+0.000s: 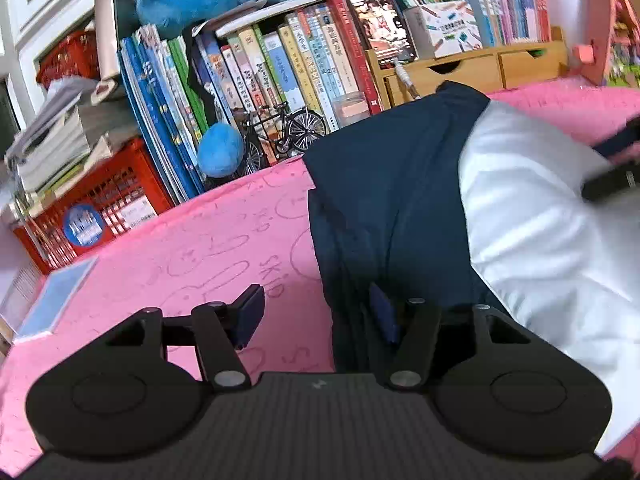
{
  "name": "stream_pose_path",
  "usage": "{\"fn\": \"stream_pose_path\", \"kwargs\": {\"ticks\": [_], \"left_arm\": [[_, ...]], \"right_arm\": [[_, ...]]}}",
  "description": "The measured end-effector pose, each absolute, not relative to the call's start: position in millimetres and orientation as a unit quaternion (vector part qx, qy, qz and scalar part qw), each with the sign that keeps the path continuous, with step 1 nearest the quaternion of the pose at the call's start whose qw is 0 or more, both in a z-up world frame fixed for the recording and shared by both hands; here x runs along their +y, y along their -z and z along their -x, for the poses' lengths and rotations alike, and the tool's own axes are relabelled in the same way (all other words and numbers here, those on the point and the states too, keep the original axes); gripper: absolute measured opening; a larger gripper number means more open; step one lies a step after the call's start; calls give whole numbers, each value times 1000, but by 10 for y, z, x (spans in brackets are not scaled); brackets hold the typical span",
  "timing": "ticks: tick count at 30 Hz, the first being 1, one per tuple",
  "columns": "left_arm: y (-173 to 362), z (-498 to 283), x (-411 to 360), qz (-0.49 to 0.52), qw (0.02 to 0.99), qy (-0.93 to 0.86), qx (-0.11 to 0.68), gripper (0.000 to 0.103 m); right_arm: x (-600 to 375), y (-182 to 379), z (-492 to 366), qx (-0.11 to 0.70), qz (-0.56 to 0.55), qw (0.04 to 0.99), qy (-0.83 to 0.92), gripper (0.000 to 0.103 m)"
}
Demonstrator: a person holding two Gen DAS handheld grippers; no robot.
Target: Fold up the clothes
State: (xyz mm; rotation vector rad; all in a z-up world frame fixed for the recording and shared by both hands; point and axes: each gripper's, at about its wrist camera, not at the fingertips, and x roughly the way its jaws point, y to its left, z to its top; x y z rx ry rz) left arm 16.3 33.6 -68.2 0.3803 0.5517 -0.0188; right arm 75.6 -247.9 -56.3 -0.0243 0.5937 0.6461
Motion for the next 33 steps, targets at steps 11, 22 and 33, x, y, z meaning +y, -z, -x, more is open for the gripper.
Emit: {"fn": "stream_pose_path", "kwargs": {"ticks": [11, 22, 33], "left_arm": [[584, -74, 678, -87, 952, 48, 289, 71], [627, -117, 815, -38, 950, 42, 308, 76], [646, -149, 892, -11, 947, 45, 319, 84]], "right_arm": [[-1465, -90, -1039, 260, 124, 894, -343, 47], [-268, 339, -1926, 290, 209, 867, -347, 33], [-1118, -150, -1284, 247, 97, 907, -326, 90]]}}
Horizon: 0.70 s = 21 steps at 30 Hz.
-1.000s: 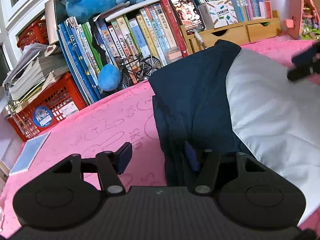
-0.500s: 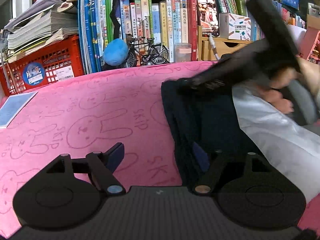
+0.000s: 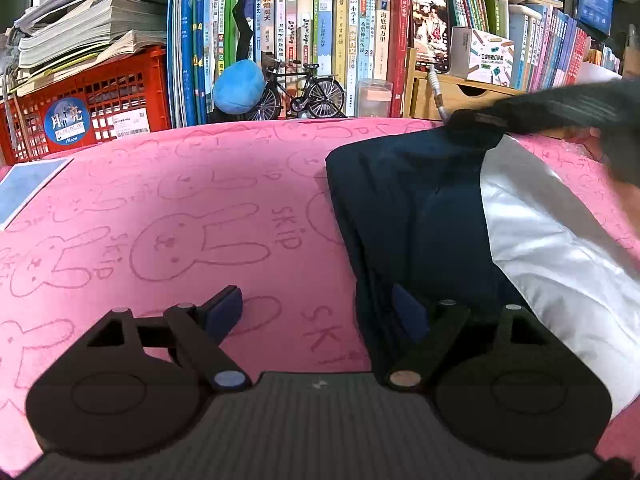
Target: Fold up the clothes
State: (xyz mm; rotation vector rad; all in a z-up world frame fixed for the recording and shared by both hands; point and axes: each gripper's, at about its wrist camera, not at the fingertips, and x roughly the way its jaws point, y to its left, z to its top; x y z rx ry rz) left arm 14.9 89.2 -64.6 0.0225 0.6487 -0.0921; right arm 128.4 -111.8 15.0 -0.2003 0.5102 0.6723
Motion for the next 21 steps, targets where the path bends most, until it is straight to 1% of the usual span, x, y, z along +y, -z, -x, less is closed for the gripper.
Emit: {"fn": "stream_pose_path", "kwargs": {"ticks": [3, 5, 7, 10, 12, 13, 15, 16, 19, 21], "left_arm": [[648, -148, 890, -12, 947, 43, 319, 85], [648, -152, 890, -12, 947, 42, 319, 86], [649, -152, 889, -13, 947, 39, 320, 88], [648, -153, 887, -14, 947, 37, 319, 89], [652, -174, 942, 6, 946, 42, 322, 89], [637, -169, 1000, 25, 948, 38, 314, 89], [540, -67, 1024, 19, 958, -5, 286, 82], [491, -15, 1035, 16, 962, -27, 272, 77], [257, 204, 961, -11, 973, -34, 227, 77], [148, 335, 837, -23, 978, -22, 204, 79]], "right_arm": [[-1344, -95, -738, 215, 127, 913, -322, 98], [-1394, 32, -418, 210, 144, 912, -322, 99], [-1420, 165, -189, 217, 150, 907, -328, 99], [-1493, 321, -137, 249, 113, 899, -341, 100], [-1544, 422, -121, 272, 86, 893, -349, 102], [-1570, 473, -114, 283, 72, 889, -353, 102], [-1545, 496, -91, 284, 81, 889, -350, 102], [-1534, 496, -60, 282, 90, 890, -348, 102], [-1580, 458, 86, 277, 96, 888, -354, 101], [-1685, 414, 178, 274, 74, 887, -364, 101]]}}
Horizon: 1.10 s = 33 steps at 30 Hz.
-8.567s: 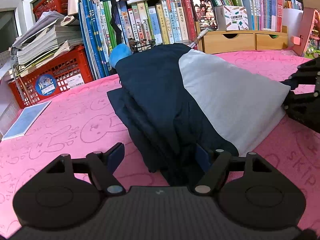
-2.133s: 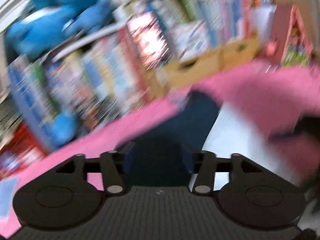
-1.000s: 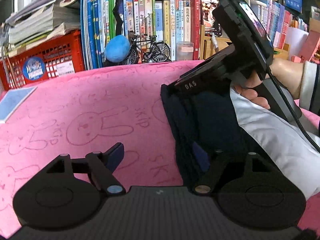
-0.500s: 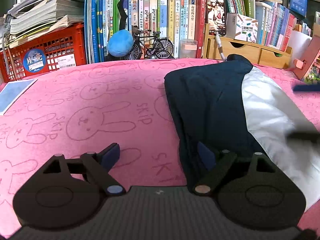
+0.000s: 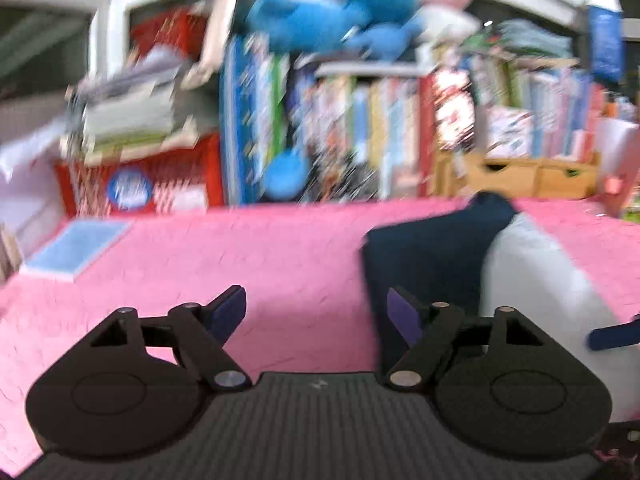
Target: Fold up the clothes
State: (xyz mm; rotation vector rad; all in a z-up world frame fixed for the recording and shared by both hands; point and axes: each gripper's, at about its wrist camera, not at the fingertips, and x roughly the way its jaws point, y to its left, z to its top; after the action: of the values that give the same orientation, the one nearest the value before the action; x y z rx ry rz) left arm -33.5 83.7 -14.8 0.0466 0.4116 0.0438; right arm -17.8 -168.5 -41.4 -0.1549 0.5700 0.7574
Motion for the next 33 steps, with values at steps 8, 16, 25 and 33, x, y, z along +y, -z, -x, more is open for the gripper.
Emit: {"fn": "stream_pose_path", "kwargs": {"ticks": [8, 16, 25, 33], "left_arm": [[523, 347, 140, -167, 957, 15, 235, 84], [734, 335, 436, -196, 948, 1, 250, 98], [647, 626, 567, -175, 952, 25, 250, 99], [436, 945, 545, -72, 957, 94, 264, 101]], "right_arm": [[-2093, 391, 395, 268, 81, 915, -291, 101], [-2765, 575, 345, 323, 37, 913, -247, 102], [-2840, 651, 458, 314, 62, 914, -249, 103], [-2765, 668, 484, 314, 91, 910, -254, 103]]}}
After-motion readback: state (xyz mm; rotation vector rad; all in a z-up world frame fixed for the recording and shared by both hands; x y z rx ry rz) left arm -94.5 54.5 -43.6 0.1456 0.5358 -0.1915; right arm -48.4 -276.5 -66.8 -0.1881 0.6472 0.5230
